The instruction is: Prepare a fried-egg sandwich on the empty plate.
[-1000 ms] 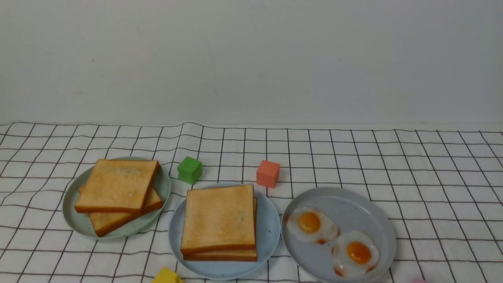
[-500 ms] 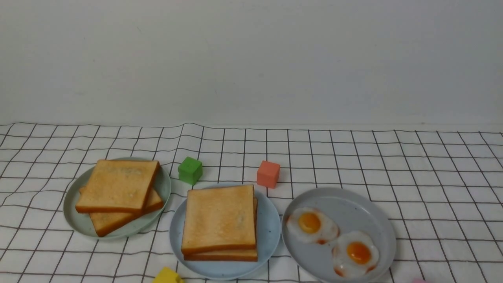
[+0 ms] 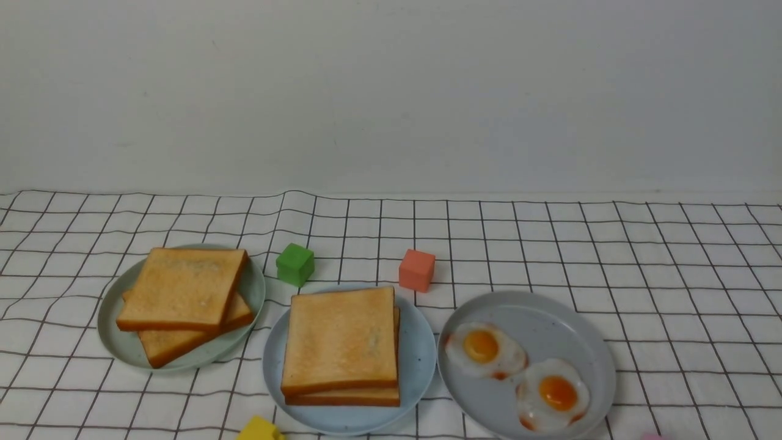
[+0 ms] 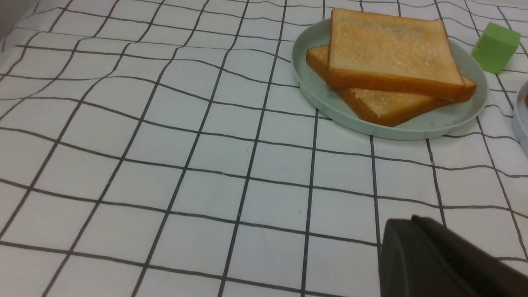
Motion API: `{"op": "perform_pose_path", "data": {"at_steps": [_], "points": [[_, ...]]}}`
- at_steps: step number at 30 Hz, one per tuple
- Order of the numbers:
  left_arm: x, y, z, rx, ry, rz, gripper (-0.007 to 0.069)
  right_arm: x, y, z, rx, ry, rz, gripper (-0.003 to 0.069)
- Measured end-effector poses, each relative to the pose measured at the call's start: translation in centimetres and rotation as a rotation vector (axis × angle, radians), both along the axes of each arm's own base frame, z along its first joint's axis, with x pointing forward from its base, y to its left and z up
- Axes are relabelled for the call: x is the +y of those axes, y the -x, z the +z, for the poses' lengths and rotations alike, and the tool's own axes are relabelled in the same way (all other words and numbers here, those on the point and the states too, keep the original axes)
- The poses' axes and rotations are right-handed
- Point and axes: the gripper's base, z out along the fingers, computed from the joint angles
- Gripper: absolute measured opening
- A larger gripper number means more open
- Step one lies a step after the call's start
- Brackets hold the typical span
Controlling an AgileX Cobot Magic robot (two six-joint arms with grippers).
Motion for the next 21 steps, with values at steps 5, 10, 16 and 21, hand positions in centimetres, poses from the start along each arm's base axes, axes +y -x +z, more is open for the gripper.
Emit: {"op": "perform_pose_path", "data": {"at_steps": [5, 10, 16, 21], "points": [[0.0, 0.0, 0.0, 0.0, 0.0, 0.0, 0.0015, 0.0, 0.0, 0.0, 0.0, -0.001, 0.0, 0.0064], [0.0, 0.0, 0.0, 0.0, 0.0, 0.0, 0.0018, 0.0, 0.0, 0.0, 0.0, -0.001, 0.0, 0.0071], [0.0, 0.0, 0.0, 0.0, 0.0, 0.0, 0.0022, 0.0, 0.0, 0.0, 0.0, 0.0, 0.0, 0.008], [0.0, 0.0, 0.0, 0.0, 0.0, 0.0, 0.0022, 0.0, 0.0, 0.0, -0.003, 0.006, 0.0, 0.0085]]}}
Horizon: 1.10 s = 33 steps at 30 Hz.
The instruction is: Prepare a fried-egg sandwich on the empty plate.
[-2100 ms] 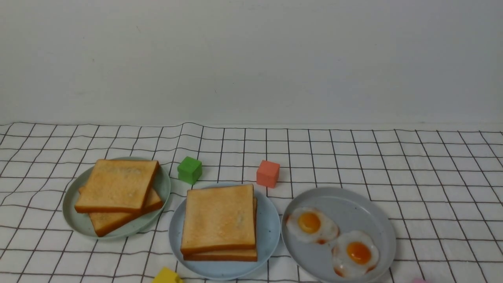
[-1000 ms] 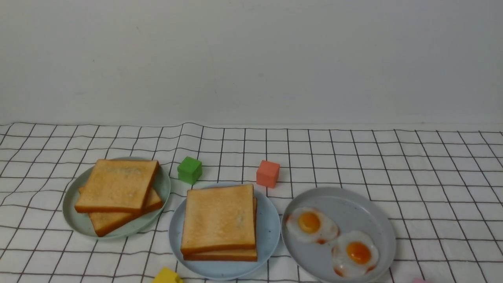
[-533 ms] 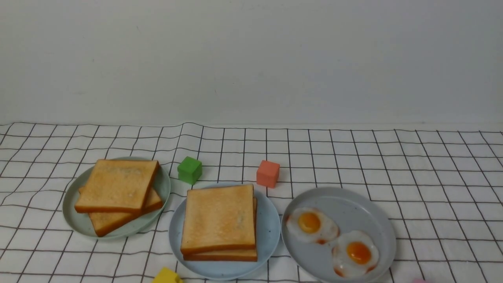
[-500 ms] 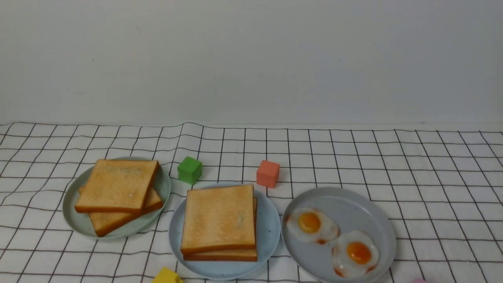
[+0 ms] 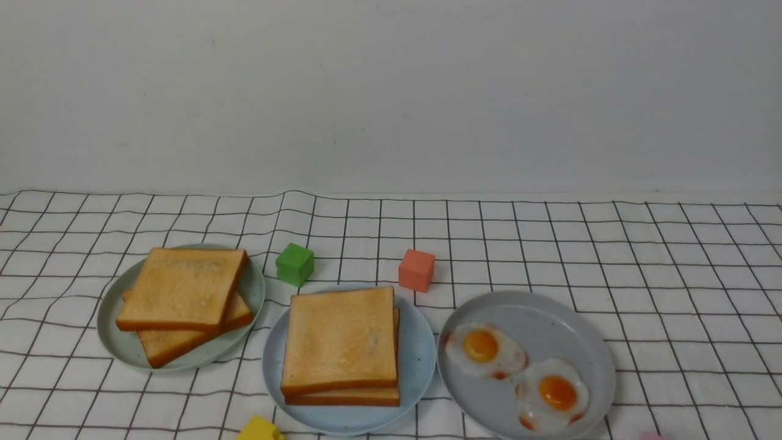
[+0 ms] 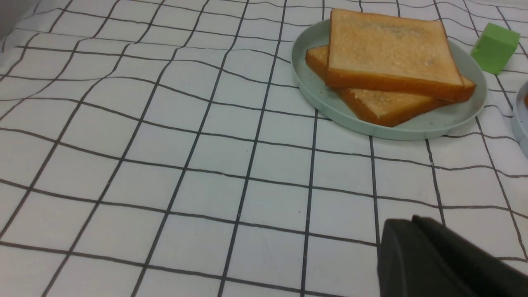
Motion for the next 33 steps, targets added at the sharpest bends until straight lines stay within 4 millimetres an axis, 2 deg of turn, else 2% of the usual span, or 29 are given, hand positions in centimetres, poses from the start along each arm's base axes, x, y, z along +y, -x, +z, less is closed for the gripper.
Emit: {"op": "perform_pose_path", "data": {"at_steps": [4, 8, 16, 21, 33], "points": [[0.0, 0.0, 0.0, 0.0, 0.0, 0.0, 0.0024, -0.1, 0.0, 0.0, -0.006, 0.02, -0.018, 0.0088], [0.0, 0.0, 0.0, 0.0, 0.0, 0.0, 0.0029, -0.4, -0.3, -1.0, 0.05, 0.005, -0.089, 0.0093], [0.0, 0.0, 0.0, -0.001, 0.0, 0.0, 0.0039, -1.7, -1.1, -7.6, 0.289, -0.083, -0.416, 0.0104], [0.0, 0.0, 0.0, -0.002, 0.0, 0.0, 0.0045, -2.3, -1.1, -7.6, 0.282, -0.102, -0.526, 0.0115], [0.0, 0.0, 0.0, -0.005, 0.0, -0.001, 0.0057, -2.2, -1.0, -7.7, 0.268, -0.015, -0.539, 0.0128]]}}
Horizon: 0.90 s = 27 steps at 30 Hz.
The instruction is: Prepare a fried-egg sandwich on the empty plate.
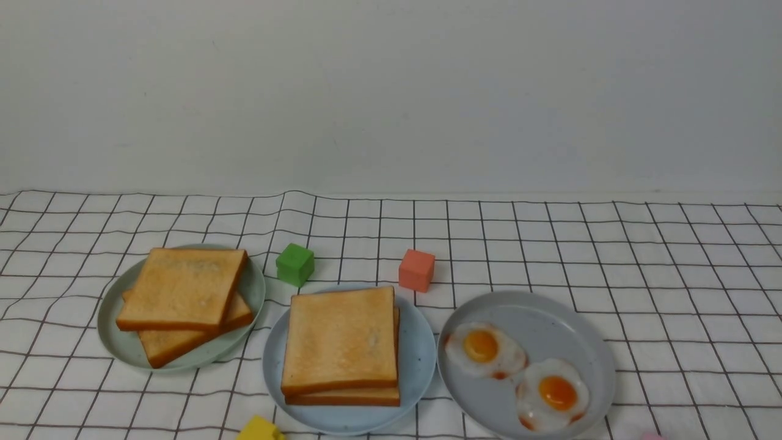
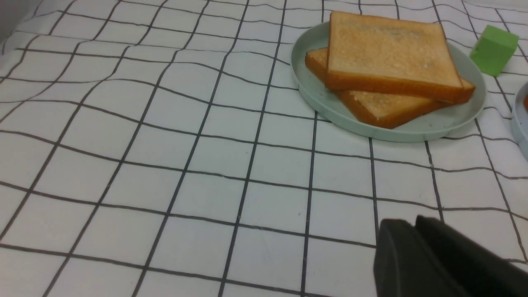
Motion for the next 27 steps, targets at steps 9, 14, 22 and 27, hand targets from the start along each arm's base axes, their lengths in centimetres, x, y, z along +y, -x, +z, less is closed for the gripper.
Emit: {"op": "perform_pose_path", "data": {"at_steps": [9, 14, 22, 27], "points": [[0.0, 0.0, 0.0, 0.0, 0.0, 0.0, 0.0064, -0.09, 0.01, 0.0, 0.0, -0.005, -0.02, 0.0136], [0.0, 0.0, 0.0, 0.0, 0.0, 0.0, 0.007, -0.09, 0.01, 0.0, 0.0, -0.005, -0.02, 0.0139], [0.0, 0.0, 0.0, 0.0, 0.0, 0.0, 0.0071, -0.09, 0.01, 0.0, 0.0, -0.005, -0.02, 0.0146], [0.0, 0.0, 0.0, 0.0, 0.0, 0.0, 0.0071, -0.1, 0.01, 0.0, 0.0, -0.005, -0.021, 0.0152]]}}
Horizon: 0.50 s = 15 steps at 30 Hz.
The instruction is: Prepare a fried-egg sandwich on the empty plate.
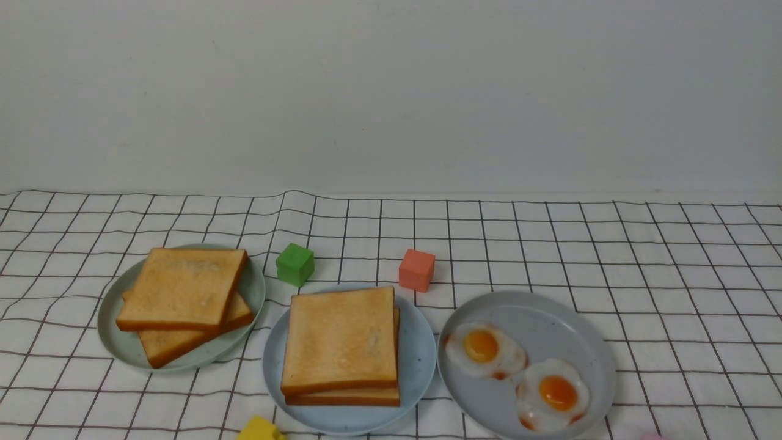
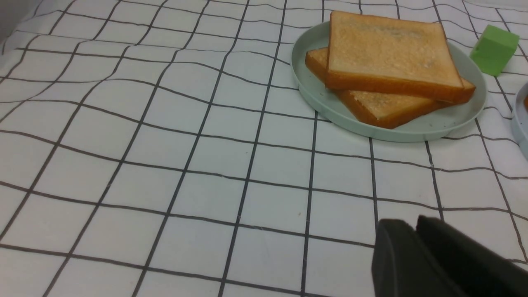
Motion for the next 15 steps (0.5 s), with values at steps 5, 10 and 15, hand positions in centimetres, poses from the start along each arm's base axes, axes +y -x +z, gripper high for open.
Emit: {"op": "perform_pose_path", "data": {"at_steps": [5, 10, 15], "points": [[0.0, 0.0, 0.0, 0.0, 0.0, 0.0, 0.0071, 0.0, 0.0, 0.0, 0.0, 0.0, 0.0, 0.0154], [0.0, 0.0, 0.0, 0.0, 0.0, 0.0, 0.0071, 0.0, 0.0, 0.0, 0.0, 0.0, 0.0, 0.0155], [0.0, 0.0, 0.0, 0.0, 0.0, 0.0, 0.0071, 0.0, 0.0, 0.0, 0.0, 0.0, 0.0, 0.0162]]}}
